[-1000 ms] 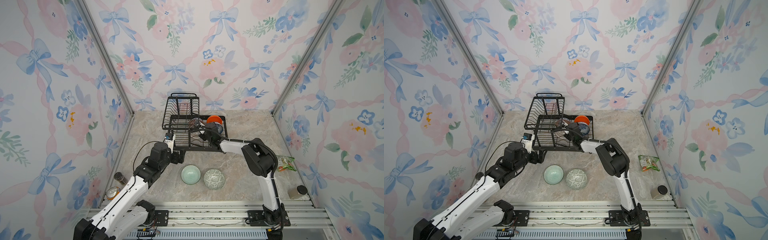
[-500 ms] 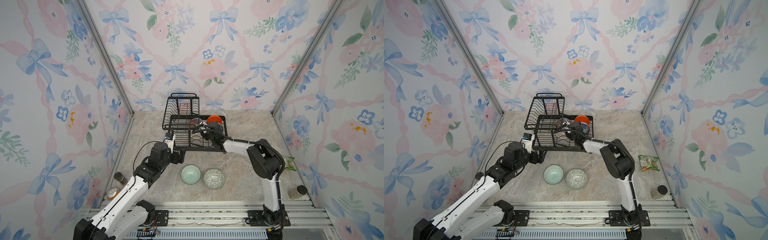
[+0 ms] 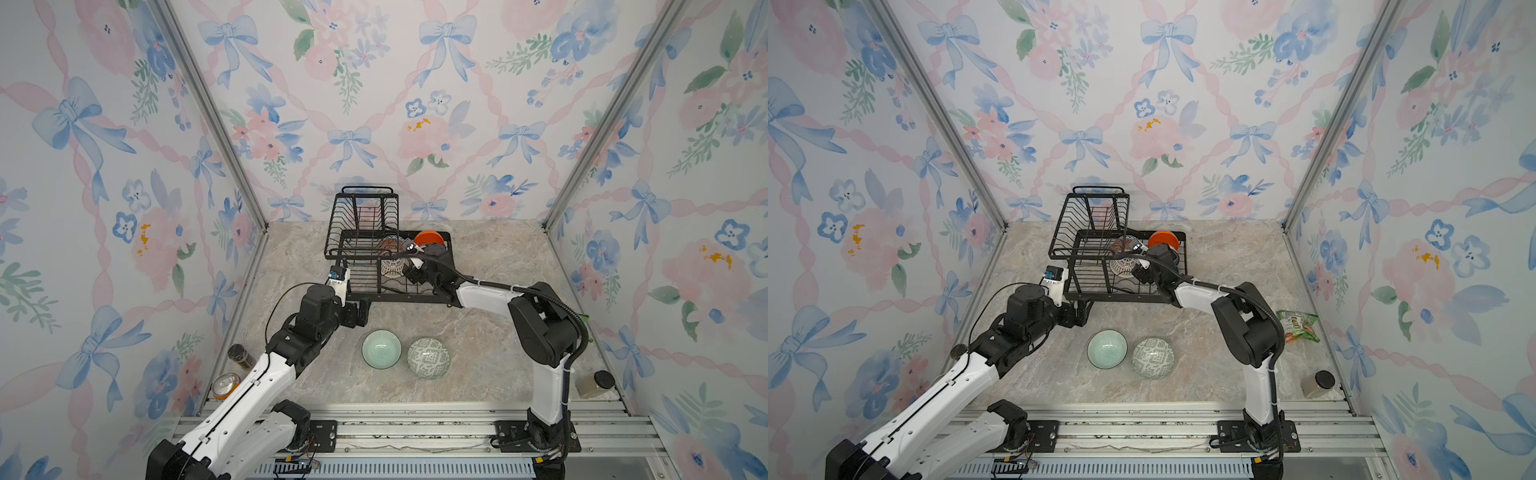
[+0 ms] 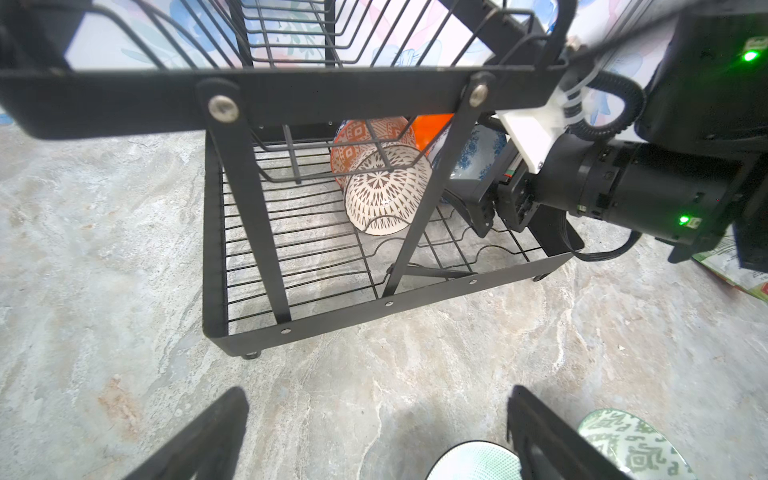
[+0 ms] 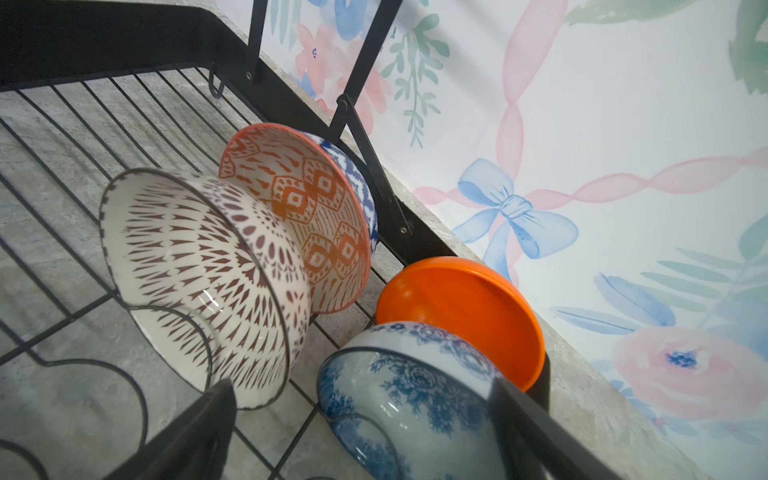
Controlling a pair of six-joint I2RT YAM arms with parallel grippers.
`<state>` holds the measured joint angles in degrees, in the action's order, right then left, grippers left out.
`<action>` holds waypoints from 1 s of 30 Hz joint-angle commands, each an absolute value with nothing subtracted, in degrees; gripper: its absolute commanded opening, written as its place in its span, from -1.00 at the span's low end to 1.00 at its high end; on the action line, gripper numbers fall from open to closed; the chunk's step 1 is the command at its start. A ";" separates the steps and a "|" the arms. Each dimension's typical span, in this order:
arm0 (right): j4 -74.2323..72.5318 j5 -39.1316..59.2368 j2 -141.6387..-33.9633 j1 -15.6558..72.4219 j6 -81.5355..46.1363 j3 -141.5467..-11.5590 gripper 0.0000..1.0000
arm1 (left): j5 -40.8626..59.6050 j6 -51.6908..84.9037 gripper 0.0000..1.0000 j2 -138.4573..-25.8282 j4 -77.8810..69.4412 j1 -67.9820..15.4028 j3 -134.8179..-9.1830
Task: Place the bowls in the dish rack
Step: 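Withdraw the right gripper from the rack while the left gripper nears the green bowl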
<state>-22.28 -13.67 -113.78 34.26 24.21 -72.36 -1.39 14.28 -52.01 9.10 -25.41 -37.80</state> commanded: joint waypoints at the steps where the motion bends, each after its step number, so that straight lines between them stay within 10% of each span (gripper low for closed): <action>1: -23.93 -14.04 -110.13 33.36 22.57 -70.74 0.93 | -0.47 15.64 0.96 -50.91 9.27 -25.05 -38.01; 30: 24.20 5.36 -73.44 27.76 -1.85 -65.53 0.93 | -6.76 23.02 0.96 -52.15 19.17 -32.96 -38.49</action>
